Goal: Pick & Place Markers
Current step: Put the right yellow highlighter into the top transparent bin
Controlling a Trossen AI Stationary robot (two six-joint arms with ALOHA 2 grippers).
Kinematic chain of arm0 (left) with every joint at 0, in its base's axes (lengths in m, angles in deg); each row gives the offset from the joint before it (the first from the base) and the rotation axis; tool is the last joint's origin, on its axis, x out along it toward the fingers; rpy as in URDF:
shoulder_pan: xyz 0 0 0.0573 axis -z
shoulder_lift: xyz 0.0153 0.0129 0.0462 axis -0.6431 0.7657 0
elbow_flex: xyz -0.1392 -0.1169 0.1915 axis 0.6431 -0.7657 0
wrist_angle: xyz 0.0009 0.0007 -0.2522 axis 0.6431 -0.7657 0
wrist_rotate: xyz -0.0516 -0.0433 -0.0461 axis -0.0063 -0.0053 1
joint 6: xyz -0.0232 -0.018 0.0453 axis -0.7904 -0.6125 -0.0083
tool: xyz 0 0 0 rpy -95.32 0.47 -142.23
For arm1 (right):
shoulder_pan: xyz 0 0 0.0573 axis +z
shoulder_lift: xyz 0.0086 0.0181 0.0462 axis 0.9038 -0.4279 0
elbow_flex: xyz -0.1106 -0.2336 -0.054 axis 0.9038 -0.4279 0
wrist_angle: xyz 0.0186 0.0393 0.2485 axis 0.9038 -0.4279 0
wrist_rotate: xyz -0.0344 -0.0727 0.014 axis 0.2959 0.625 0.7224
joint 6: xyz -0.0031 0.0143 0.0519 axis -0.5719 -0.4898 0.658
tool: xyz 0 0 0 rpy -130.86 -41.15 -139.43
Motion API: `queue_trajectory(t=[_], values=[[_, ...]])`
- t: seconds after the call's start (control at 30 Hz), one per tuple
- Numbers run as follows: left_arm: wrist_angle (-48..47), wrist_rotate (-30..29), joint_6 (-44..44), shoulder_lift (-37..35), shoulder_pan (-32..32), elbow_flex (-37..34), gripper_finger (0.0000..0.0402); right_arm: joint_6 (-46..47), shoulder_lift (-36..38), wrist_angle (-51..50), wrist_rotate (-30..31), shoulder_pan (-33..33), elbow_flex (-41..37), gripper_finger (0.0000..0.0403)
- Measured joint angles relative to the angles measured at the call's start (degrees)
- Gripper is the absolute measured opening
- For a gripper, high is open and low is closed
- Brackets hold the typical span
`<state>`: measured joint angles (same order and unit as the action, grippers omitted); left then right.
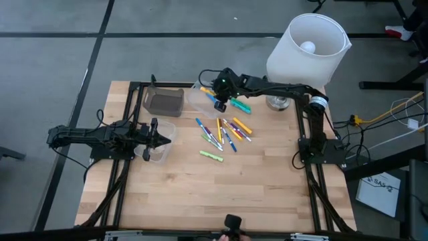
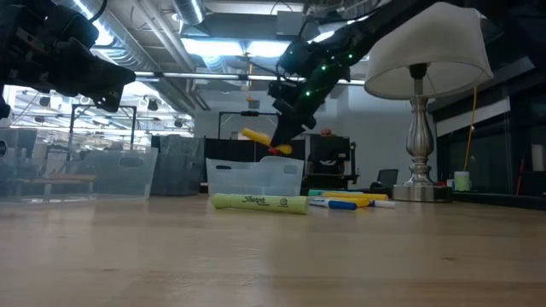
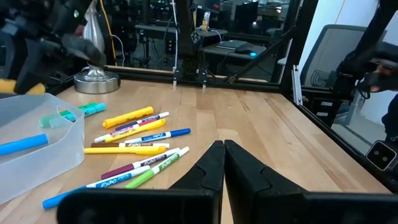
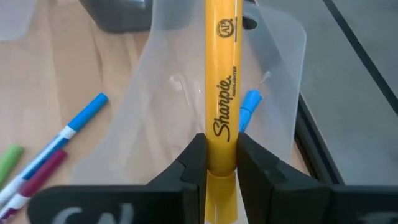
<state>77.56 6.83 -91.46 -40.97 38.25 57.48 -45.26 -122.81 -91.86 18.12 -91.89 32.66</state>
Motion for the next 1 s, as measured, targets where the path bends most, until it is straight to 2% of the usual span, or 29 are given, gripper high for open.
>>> queue_trajectory(t=[0.33,0.73,1.0], values=[[0.0,0.0,0.0,0.0,0.0,0.0,0.0006,0.0,-0.9,1.9,0.2,-0.6,0.0,0.0063],[0.0,0.0,0.0,0.0,0.0,0.0,0.0006,7.4,-1.4,0.1,-1.4,-1.0,-0.1,0.0071],[0.0,0.0,0.0,0.0,0.0,0.0,0.0006,8.8,-3.4,0.4,-2.0,-1.1,-0.2,0.0080]])
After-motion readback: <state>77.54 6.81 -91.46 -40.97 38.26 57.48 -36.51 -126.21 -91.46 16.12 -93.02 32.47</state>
